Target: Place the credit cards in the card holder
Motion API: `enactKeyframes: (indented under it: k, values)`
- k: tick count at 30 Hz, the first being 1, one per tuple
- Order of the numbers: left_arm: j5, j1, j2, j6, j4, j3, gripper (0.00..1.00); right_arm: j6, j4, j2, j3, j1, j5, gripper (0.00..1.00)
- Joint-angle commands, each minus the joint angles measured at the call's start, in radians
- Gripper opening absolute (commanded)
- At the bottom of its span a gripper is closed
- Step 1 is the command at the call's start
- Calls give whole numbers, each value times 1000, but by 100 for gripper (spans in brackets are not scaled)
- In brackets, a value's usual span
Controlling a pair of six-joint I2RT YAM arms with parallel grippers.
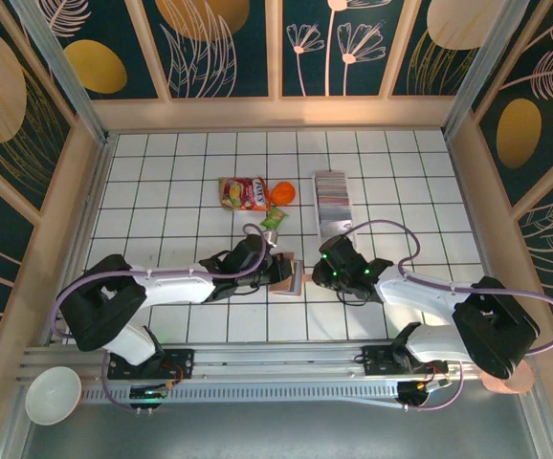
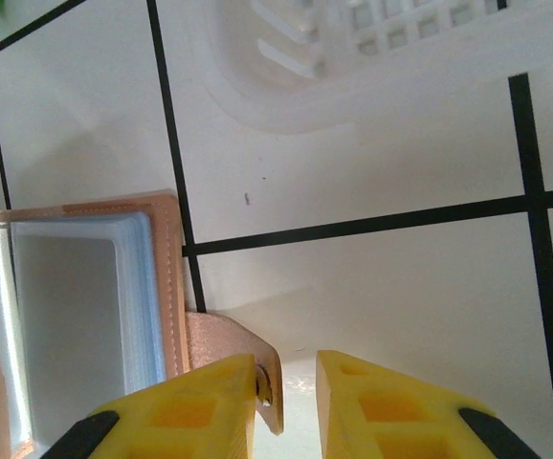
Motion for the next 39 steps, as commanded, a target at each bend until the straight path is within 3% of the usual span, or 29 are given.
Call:
enactKeyframes:
  k: [1,7,12,17,21,24,30,39]
  values:
    - [-47,-2,-30,7,-47,-34,0,-15,29,3,32,-6,-7,22]
    - [-116,-1,-98,-16,-71,-81,0,-17,41,-5,29,-6,-17,15]
    - [-106,-2,-122,-33,-54,-119,0,-20,48,3,32,-7,-21,13]
    - [-65,-2,-89,-45,4,-136,0,-30,0,-41,68,-2,2,22]
    - [-33,-3,-44,-58,60,-141,0,-44,41,-77,89,-4,-65,23]
    - [-17,-2,-19,-62,80,-140,0,-81,-16,-39,166,-5,-68,19]
    - [7,-2,8,-74,109,-157,0,-53,147,137,201,-5,-230,0]
    - [-11,-2,-11,-76,111,-190,0,-32,254,309,233,26,-290,0]
